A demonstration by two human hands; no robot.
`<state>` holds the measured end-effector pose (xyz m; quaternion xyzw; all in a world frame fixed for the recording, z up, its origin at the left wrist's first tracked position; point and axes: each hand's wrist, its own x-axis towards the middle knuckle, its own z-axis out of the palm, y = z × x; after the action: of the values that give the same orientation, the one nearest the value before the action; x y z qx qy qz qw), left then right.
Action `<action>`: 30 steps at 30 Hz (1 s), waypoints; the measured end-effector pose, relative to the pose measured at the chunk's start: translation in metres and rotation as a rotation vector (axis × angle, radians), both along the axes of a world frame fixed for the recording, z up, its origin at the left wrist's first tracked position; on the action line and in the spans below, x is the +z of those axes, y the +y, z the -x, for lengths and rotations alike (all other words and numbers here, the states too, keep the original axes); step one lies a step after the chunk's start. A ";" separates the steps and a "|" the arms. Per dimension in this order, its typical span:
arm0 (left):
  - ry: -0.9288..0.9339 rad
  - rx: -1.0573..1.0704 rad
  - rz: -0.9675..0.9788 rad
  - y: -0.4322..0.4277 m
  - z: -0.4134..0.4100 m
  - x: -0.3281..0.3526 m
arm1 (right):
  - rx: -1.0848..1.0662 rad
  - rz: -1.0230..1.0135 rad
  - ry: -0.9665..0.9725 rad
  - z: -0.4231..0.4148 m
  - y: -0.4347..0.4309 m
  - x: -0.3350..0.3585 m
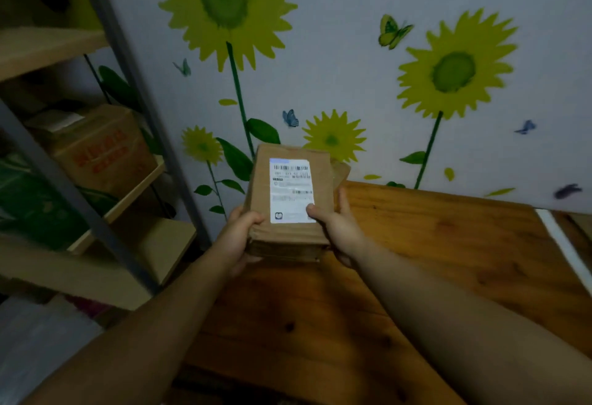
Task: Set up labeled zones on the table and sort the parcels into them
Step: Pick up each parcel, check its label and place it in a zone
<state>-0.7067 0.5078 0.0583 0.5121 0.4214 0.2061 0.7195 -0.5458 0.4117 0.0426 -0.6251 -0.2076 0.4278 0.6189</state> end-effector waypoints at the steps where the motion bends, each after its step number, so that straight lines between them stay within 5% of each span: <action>1: -0.046 -0.012 -0.010 -0.007 -0.001 0.005 | 0.024 -0.020 0.003 0.002 -0.014 0.010; 8: -0.400 -0.174 -0.087 -0.072 -0.015 0.053 | -0.001 -0.209 -0.215 -0.003 -0.107 0.086; 19: -0.569 -0.365 -0.532 -0.188 -0.044 0.129 | -0.174 -0.397 -0.558 -0.009 -0.263 0.158; 25: -0.594 -0.415 -0.384 -0.294 -0.094 0.136 | -0.271 -0.307 -0.566 -0.039 -0.373 0.166; 30: -0.246 -0.595 -0.079 -0.407 -0.151 0.127 | -0.372 0.005 -0.296 -0.079 -0.484 0.157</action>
<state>-0.5559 0.1008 0.1851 0.6116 0.1548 0.0632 0.7733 -0.4666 -0.0722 0.1997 -0.7099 -0.1765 0.2108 0.6484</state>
